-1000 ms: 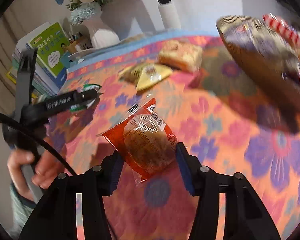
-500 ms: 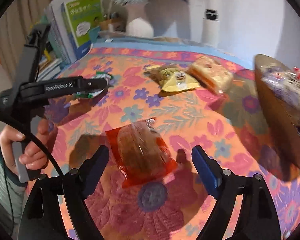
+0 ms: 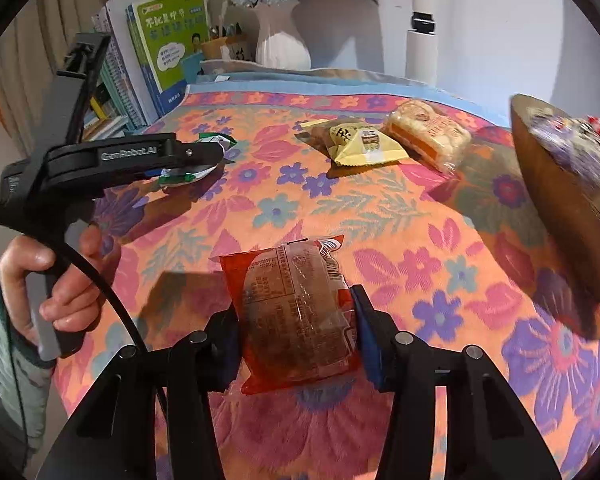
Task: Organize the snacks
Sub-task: 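Carry both held snacks over the amber bowl and open both tools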
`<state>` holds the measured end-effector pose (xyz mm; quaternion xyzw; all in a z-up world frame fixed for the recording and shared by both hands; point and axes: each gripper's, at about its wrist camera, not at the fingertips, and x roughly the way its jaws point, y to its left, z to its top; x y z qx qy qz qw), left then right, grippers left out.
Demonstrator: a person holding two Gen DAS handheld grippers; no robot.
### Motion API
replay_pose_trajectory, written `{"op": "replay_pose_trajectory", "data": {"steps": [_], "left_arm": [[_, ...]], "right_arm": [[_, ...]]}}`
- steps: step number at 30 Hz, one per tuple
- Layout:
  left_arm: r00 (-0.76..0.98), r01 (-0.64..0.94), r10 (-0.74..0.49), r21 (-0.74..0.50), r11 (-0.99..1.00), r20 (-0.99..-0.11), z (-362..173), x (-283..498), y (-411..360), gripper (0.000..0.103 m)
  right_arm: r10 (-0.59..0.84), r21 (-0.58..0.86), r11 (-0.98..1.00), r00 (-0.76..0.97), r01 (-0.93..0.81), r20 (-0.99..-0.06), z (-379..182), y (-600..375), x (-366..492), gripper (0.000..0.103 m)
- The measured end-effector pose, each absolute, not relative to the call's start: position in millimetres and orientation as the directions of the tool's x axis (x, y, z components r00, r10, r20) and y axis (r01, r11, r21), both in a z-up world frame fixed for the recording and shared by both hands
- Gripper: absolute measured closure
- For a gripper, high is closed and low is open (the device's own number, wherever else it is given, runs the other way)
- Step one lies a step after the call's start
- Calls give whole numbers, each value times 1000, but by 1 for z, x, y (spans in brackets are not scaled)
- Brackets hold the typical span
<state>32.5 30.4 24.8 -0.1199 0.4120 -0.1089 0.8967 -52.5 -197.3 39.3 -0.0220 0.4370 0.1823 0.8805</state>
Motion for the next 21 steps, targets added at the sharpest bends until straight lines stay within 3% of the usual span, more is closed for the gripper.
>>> {"op": "replay_pose_trajectory", "data": {"steps": [7,16,21], "left_arm": [[662,137,-269,-240,961,-699,42,27,12,55],[673,389,-457,-247,888,-582,139,28,-86,55],[583,499,-575,-305,811,-575,167,68,-163,55]], "right_arm": [[308,175,945,576,-275,-757,55,-234,-86,57],[207,198,975,743,-102,-637,132,-330,-120,57],[95,248,967,822,57,-561,167,-388,-101,57]]}}
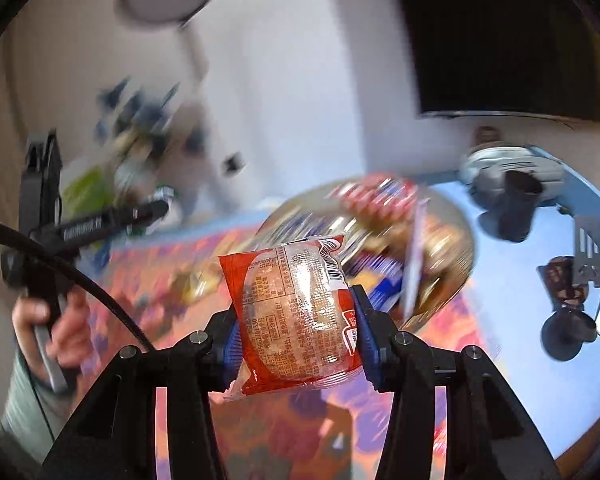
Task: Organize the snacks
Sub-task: 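Carry both held snacks over the amber bowl and open both tools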
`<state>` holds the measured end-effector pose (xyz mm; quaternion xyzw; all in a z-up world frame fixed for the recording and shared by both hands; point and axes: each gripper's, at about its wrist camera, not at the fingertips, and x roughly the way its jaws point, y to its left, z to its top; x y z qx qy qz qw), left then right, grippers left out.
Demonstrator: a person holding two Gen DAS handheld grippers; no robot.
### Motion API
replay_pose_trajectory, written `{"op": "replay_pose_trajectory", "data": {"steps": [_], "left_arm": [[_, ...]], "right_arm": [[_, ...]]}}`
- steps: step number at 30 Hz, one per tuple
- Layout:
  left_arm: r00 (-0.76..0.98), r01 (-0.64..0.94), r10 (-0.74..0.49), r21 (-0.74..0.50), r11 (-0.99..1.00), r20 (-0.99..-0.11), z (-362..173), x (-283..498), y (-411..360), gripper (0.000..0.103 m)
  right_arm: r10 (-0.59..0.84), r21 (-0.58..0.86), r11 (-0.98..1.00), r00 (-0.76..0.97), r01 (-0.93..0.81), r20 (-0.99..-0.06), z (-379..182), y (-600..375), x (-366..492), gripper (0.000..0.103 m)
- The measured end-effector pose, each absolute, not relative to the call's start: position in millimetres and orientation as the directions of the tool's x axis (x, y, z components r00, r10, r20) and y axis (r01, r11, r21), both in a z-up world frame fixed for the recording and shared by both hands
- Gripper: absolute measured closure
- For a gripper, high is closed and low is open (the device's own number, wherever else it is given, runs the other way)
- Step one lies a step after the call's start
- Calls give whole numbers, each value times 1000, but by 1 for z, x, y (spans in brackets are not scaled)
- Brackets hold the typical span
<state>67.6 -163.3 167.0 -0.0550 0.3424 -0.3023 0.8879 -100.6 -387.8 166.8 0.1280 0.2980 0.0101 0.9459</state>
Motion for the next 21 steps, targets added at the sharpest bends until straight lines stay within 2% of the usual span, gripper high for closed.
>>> {"op": "replay_pose_trajectory", "data": {"steps": [6,12,13,14,15,16,21], "left_arm": [[511,540,-620,-340,770,-595,157,118,-229,55],[485,572,-629,-324,754,-608,146,140,-271,55],[474,579,-632,-324,748,-613,143,145,-277,49],[463,585,-634,-324,744,-619,141,148,-282,34],[461,580,-626,-320,749,-629,139,151,-285,24],[471,567,-617,-319,759,-631,138,153,-284,21],[498,538,-605,-326,777,-621,143,143,-238,21]], "right_arm": [[41,344,923,846,172,-532,170,-433,-54,57],[18,332,921,832,201,-554,157,-441,-26,54],[10,329,921,832,208,-554,155,-443,-22,54],[1,323,922,830,216,-558,153,-445,-17,50],[-1,313,925,823,217,-568,151,-447,-13,45],[-4,301,928,816,218,-578,148,-448,-11,45],[22,325,923,817,205,-577,143,-450,-27,45]]}}
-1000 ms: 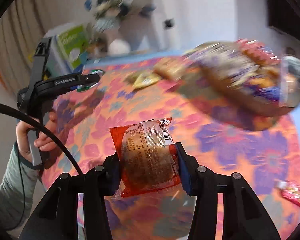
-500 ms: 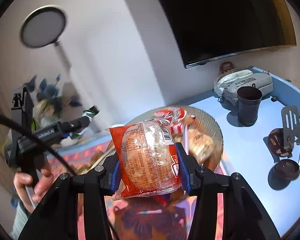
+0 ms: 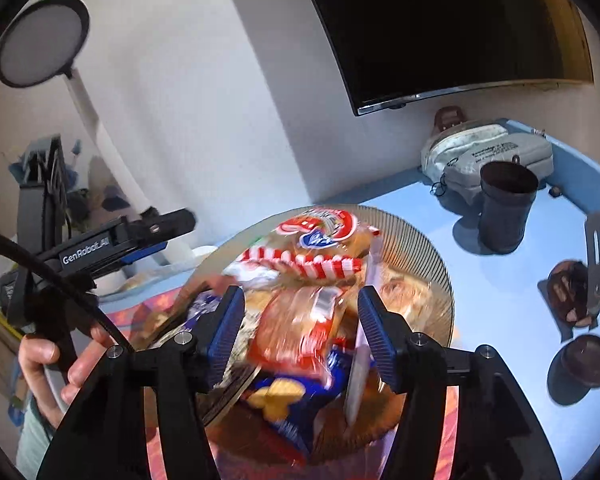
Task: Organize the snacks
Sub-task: 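Carry both held snacks over the amber bowl and open both tools, then move the left tool to the yellow peanut bag while the right tool reaches the cream cake square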
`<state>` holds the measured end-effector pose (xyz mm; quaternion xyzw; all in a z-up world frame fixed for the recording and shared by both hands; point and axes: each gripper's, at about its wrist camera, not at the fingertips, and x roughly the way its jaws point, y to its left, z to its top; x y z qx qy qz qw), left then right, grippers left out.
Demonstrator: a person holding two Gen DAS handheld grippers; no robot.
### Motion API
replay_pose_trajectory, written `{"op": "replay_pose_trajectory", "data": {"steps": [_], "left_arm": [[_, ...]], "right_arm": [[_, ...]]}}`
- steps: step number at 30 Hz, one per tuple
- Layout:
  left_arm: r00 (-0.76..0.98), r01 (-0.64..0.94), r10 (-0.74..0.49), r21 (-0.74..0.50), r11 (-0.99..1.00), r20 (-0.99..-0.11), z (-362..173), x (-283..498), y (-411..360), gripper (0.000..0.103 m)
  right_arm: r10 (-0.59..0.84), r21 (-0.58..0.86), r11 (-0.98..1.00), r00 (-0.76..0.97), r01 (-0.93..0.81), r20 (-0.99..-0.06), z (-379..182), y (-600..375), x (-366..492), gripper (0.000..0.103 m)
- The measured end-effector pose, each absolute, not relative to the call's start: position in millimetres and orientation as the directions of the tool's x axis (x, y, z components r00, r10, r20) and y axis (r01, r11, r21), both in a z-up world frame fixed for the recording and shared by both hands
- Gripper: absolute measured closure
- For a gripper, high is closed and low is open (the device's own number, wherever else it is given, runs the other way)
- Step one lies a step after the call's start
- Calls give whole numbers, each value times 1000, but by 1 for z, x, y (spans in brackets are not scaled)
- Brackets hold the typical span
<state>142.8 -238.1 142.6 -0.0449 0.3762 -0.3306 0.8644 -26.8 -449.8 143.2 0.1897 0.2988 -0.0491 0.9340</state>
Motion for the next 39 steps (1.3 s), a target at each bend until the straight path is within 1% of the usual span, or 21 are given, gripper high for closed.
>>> {"op": "replay_pose_trajectory", "data": {"steps": [5,8,9,11,14,16,18,21,24,28,30,32,34,39], "left_arm": [[581,477,-554,-302,825,-596,166,118,-158,21],[635,415,-469,-240,877,-615,173,97,-108,21],[642,401,-453,-233,886,-619,172,91,-94,20],[646,375,-436,-237,896,-627,166,74,-60,16],[657,329,-401,-236,914,-639,148,53,-24,16],[674,275,-343,-208,939,-655,131,39,-1,16],[686,230,-299,-192,954,-664,114,27,11,16],[664,213,-302,-214,953,-684,90,18,23,16],[638,204,-302,-223,953,-708,66,17,25,16],[648,189,-249,-164,968,-720,41,15,18,16],[668,187,-214,-118,975,-712,34,13,15,16],[659,202,-235,-133,970,-715,33,14,14,16],[667,207,-242,-137,969,-705,34,13,15,16],[646,201,-250,-155,967,-721,30,17,17,16]], "right_arm": [[52,328,930,822,167,-567,154,-428,-47,45],[81,320,940,834,118,-545,166,-402,-59,44],[98,314,945,837,91,-539,169,-389,-63,42],[138,311,949,832,44,-537,171,-368,-66,42],[211,297,954,813,-49,-543,168,-327,-70,40],[254,280,954,792,-110,-555,160,-298,-71,39],[279,257,954,768,-154,-576,148,-272,-69,38],[298,240,953,725,-186,-621,127,-247,-63,38],[283,216,959,697,-185,-658,105,-231,-55,38],[246,179,969,677,-170,-694,75,-226,-46,38],[230,169,973,670,-156,-706,62,-229,-45,38],[235,192,972,649,-137,-724,54,-235,-41,38],[252,222,966,651,-130,-716,54,-239,-39,37],[250,229,966,639,-117,-727,50,-240,-37,36]]}}
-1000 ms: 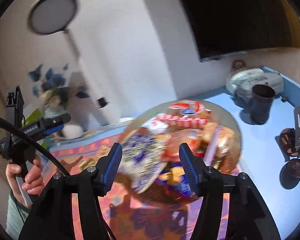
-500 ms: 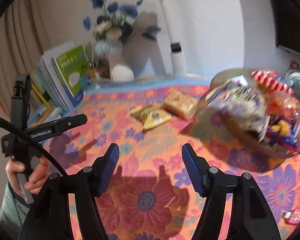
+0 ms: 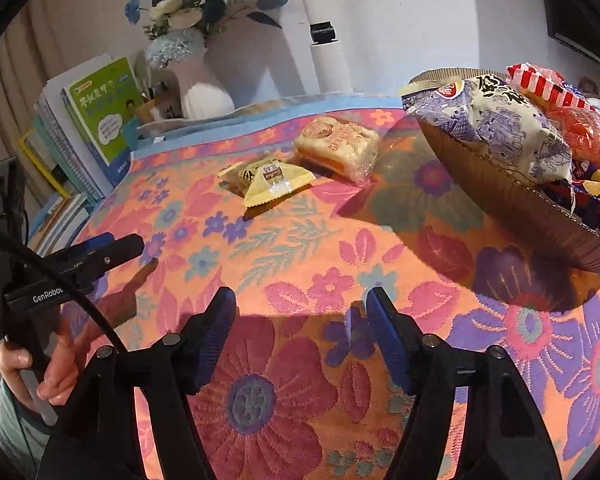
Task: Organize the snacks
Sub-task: 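Move the left tool to the yellow peanut bag while the right tool reaches the cream cake square, then grasp the yellow peanut bag with the left tool while the right tool grasps the cream cake square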
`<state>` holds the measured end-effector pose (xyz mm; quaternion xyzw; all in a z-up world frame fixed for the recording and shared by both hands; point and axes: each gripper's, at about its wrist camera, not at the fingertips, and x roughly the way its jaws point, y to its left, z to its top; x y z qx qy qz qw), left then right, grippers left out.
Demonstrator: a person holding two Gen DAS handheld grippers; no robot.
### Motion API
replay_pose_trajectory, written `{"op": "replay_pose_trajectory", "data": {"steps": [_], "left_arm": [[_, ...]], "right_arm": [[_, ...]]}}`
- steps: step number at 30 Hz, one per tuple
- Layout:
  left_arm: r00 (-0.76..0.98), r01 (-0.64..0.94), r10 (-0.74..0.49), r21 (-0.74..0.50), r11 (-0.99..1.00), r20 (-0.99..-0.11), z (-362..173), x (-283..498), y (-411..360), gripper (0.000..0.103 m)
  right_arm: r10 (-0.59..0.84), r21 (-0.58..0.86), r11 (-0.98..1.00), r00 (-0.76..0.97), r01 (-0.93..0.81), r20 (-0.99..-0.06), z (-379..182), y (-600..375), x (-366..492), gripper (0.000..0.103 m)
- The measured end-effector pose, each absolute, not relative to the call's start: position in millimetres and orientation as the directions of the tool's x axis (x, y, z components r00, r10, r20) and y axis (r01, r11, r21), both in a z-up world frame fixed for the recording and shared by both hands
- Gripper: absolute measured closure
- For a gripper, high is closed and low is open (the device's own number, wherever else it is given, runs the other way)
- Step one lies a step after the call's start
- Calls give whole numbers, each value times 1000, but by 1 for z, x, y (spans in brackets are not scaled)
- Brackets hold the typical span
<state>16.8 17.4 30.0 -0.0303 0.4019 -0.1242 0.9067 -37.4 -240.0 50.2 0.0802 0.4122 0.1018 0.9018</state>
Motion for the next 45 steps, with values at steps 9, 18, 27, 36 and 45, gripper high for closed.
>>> {"op": "replay_pose_trajectory", "data": {"steps": [9,18,27,36,45], "left_arm": [[574,277,-312,-179,944,-757,68,46,-37,16],[589,354,-176,56,933,-789,42,111,-142,16],[575,219,-60,83,972,-816,29,131,-74,17],[581,58,-198,-201,978,-790,19,153,27,19],[597,68,-252,-265,962,-762,26,149,34,19]], "right_arm": [[216,233,970,698,-72,-683,59,-250,-46,35],[196,258,966,671,-6,-715,67,-268,-52,35],[228,319,946,599,49,-768,68,-257,-10,35],[77,274,939,652,206,-754,61,-216,60,35],[128,330,923,650,199,-749,39,-215,110,36]]}}
